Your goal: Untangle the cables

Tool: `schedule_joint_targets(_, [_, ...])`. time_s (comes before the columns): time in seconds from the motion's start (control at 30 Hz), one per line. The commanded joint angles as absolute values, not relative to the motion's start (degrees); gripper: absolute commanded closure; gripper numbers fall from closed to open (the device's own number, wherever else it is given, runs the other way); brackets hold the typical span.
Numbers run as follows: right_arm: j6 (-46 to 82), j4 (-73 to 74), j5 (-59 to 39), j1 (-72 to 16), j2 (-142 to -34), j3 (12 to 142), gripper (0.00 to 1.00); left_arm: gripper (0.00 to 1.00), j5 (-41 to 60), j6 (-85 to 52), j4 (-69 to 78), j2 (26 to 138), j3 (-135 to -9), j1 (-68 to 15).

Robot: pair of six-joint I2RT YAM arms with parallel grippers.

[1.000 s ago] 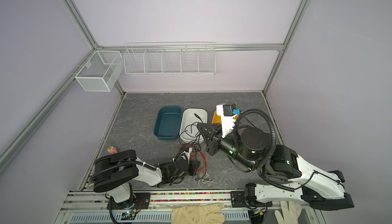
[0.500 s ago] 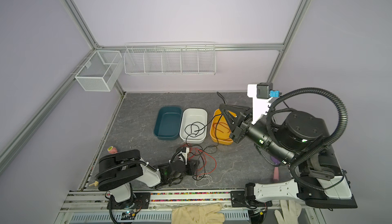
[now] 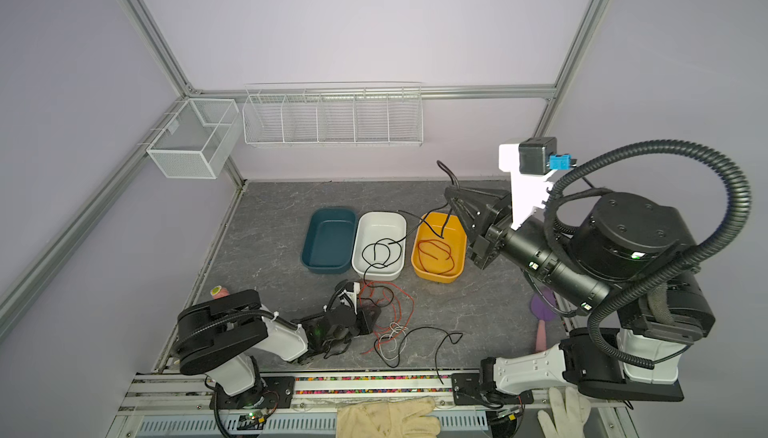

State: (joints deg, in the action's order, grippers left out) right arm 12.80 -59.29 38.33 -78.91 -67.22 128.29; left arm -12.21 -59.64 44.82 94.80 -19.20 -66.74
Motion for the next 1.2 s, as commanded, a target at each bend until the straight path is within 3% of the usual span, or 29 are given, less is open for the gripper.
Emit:
schedule_joint_targets(0.0, [10.8, -57.1, 39.5, -78.8, -65.3, 122.0, 0.94, 1.00, -14.8, -57.0, 32.5, 88.1, -21.0, -66.4])
schedule_joint_targets(0.23, [13.6, -52.5, 33.8, -72.0, -61.9, 109.9, 0.93, 1.00, -21.2, -53.8, 9.8, 74.4, -26.4, -66.3])
schedule_joint_targets(0.73, [23.8, -40.1, -3.5, -39.6, -65.4, 93.9, 0.93, 1.00, -20.8, -53.8, 0.5, 62.2, -20.9, -66.3])
schedule_joint_targets(1.17, [24.8, -28.8, -12.8, -34.0, -79.1, 87.2, 0.93, 1.00, -23.6, -53.0, -2.6, 54.8, -18.0, -66.2])
